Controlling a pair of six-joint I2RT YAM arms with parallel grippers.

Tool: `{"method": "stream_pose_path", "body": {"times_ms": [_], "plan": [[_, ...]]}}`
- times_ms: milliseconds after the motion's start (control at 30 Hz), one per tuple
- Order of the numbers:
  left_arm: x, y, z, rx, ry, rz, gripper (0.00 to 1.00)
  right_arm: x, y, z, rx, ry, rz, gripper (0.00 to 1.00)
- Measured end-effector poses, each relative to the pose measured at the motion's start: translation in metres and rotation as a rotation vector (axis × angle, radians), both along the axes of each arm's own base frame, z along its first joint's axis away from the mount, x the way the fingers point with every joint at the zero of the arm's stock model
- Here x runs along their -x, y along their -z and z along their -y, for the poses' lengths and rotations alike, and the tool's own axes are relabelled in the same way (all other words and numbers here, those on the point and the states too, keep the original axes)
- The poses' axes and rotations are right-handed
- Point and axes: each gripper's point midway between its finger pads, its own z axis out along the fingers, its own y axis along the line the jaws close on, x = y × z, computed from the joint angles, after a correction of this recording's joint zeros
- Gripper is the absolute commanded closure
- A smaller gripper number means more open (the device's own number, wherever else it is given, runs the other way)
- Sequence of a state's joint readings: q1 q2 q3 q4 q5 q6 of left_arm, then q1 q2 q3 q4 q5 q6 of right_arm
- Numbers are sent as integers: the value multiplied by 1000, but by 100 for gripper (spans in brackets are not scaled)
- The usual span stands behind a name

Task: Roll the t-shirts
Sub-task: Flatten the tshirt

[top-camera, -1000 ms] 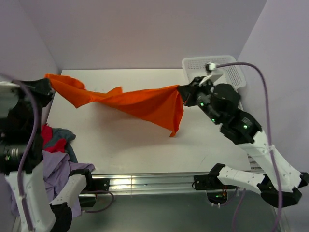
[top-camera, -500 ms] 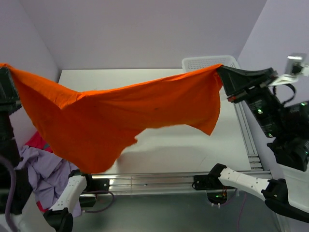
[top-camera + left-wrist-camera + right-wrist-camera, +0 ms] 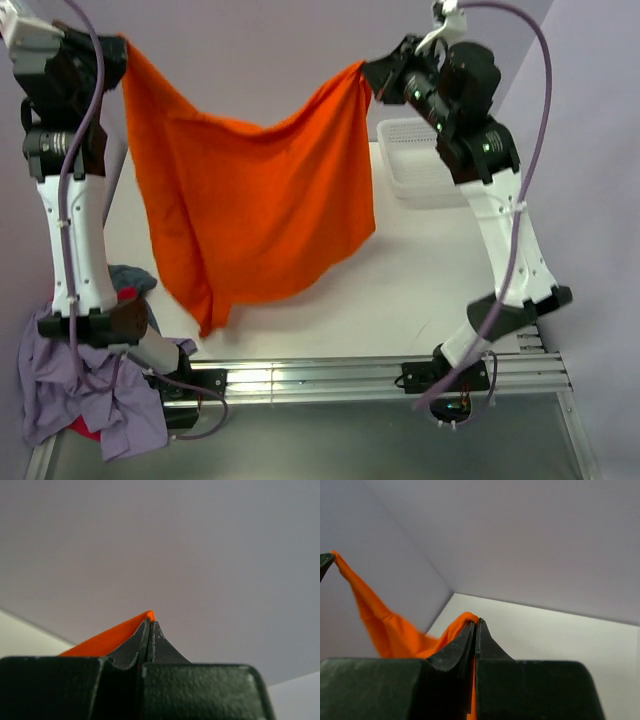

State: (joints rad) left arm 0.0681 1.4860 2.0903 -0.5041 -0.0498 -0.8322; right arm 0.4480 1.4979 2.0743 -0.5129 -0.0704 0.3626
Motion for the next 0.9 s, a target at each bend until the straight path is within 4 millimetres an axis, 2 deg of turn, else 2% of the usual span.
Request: {"method": "stream_pose_path", "body": {"times_ms": [67, 100, 167, 233, 300, 367, 433, 467, 533, 567, 600, 667, 700, 733, 767, 800, 867, 900], "plan": [[-17, -25, -1, -14, -1, 58, 100, -25, -17, 2, -44, -18, 16, 100], [-20, -36, -1, -26, 1, 94, 100, -34, -25, 4, -68, -30, 26, 100], [-16, -55, -1, -45, 2, 155, 100, -42, -38, 11, -112, -55, 42, 100], [-2, -81, 0, -70, -3, 246, 100, -43, -45, 18, -155, -84, 45, 100], [11, -98, 0, -88, -9, 306, 100, -45, -52, 28, -194, -109, 57, 100], [25, -106, 0, -108, -16, 349, 100, -50, -51, 37, -222, -123, 65, 100], [33, -93, 1, -115, -19, 357, 100, -59, -29, 43, -245, -133, 23, 100], [36, -80, 1, -113, -19, 354, 100, -64, -14, 45, -255, -137, 3, 100], [31, -32, 1, -102, -14, 302, 100, -79, 35, 47, -277, -144, -94, 100], [26, 2, 0, -91, -11, 243, 100, -87, 63, 46, -284, -145, -150, 100], [23, 26, 0, -81, -11, 208, 100, -94, 96, 44, -290, -144, -218, 100], [9, 103, -1, -54, -9, 79, 100, -105, 165, 41, -299, -140, -362, 100], [4, 140, -1, -41, -11, 12, 100, -106, 199, 39, -302, -136, -428, 100], [4, 188, -1, -20, -15, -81, 100, -104, 225, 39, -304, -135, -478, 100], [6, 229, -1, -6, -17, -167, 100, -98, 259, 38, -304, -130, -552, 100], [12, 261, 0, 8, -21, -230, 100, -92, 281, 38, -303, -124, -601, 100], [34, 316, 1, 36, -34, -351, 100, -78, 323, 39, -298, -113, -687, 100], [45, 325, 2, 43, -38, -365, 100, -72, 336, 40, -293, -111, -710, 100]]}}
